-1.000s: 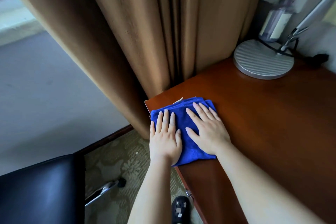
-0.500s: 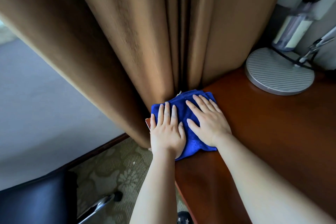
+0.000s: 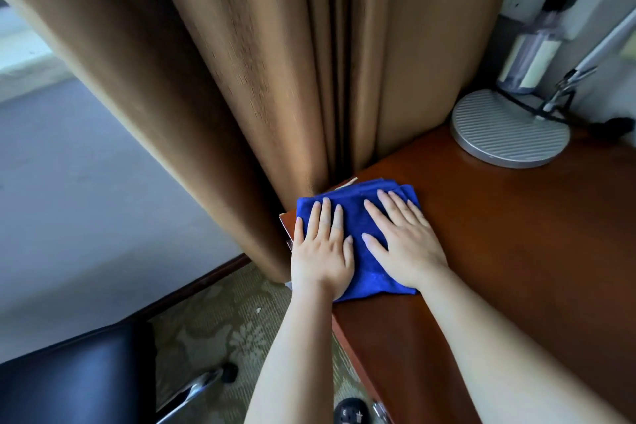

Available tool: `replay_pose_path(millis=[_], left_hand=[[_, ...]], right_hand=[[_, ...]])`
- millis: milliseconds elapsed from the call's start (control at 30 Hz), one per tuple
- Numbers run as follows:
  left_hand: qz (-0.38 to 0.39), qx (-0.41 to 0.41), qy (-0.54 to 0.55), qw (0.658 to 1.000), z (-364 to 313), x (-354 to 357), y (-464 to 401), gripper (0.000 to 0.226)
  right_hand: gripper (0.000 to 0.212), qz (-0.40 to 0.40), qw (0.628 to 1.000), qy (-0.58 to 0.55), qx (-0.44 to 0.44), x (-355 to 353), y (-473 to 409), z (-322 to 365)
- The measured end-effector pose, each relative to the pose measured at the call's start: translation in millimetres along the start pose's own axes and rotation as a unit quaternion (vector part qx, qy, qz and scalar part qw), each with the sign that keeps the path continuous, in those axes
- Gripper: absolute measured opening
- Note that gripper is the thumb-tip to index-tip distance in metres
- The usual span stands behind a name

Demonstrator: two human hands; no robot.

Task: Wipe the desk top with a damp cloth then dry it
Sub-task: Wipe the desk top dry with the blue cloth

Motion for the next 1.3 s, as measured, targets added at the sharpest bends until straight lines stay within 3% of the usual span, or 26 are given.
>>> replay_pose_path(millis=[267, 467, 567, 1300], left_hand=[[0.013, -0.014, -0.035, 0.999, -19, 18, 55, 0.059], [-0.004, 0.02, 0.0, 1.0, -20, 13, 48, 0.076], [0.026, 0.021, -0.025, 0.999, -19, 11, 32, 0.082], [0.05, 0.081, -0.036, 0.995, -20, -4, -84, 0.084]], right_hand=[[0.078, 0.0, 1.0, -0.004, 0.012, 12, 65, 1], [0.073, -0.011, 1.0, -0.007, 0.021, 10, 61, -1], [0.072, -0.009, 1.0, -0.008, 0.027, 9, 46, -5], [0.084, -0.009, 0.993, -0.014, 0.115, -15, -49, -40]])
Point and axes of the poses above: each hand's wrist, its own y-axis away from the middle knuckle, its own x-axis out of the palm, z = x × y, the point moved 8 cm from there along -y, towards the middle knuckle, and after that the axes turned 8 degrees about z, right-handed, at the moved point
